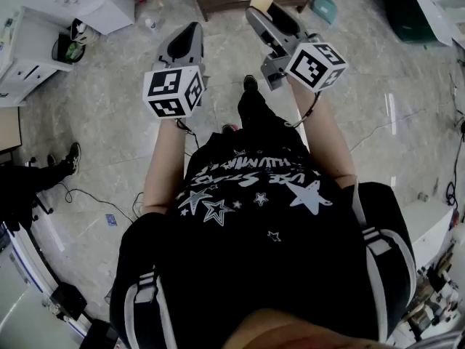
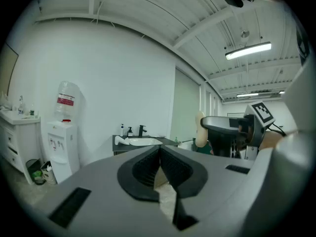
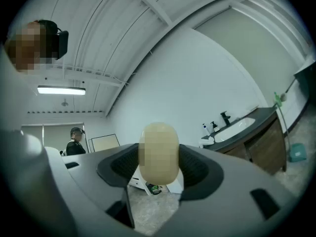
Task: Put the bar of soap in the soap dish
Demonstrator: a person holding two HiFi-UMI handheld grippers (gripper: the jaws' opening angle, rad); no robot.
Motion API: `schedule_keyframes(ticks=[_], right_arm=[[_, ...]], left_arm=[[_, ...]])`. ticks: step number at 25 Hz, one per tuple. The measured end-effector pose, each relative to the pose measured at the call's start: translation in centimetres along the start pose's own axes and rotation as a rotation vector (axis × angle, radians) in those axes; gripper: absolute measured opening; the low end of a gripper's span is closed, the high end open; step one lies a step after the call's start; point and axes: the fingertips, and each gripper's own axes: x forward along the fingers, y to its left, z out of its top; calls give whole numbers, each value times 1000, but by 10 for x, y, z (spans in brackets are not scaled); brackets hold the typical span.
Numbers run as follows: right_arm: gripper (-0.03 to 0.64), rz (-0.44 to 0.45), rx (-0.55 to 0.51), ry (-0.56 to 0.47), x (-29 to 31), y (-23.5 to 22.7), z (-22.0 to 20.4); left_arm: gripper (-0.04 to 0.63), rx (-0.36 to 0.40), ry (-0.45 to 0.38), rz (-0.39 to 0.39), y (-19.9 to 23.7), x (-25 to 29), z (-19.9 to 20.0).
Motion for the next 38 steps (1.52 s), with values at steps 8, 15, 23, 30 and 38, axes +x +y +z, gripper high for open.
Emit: schedule_keyframes(ticks=[8,15,23,30,38], right_arm=[[264,24,18,12,17,-23,3],[264,36,34,20,58,-69,19],[264,49,66,37,117,-135,41],[264,77,73,45,152,-181,67],[264,140,70,64,200,-218,83]], left_arm=[[12,8,6,40,12,19,1],[12,7,18,68,32,71,1],[12,21,34,106,61,152,9],[12,32,28,149,75,204,25],[12,41,33,196,96,259,32]])
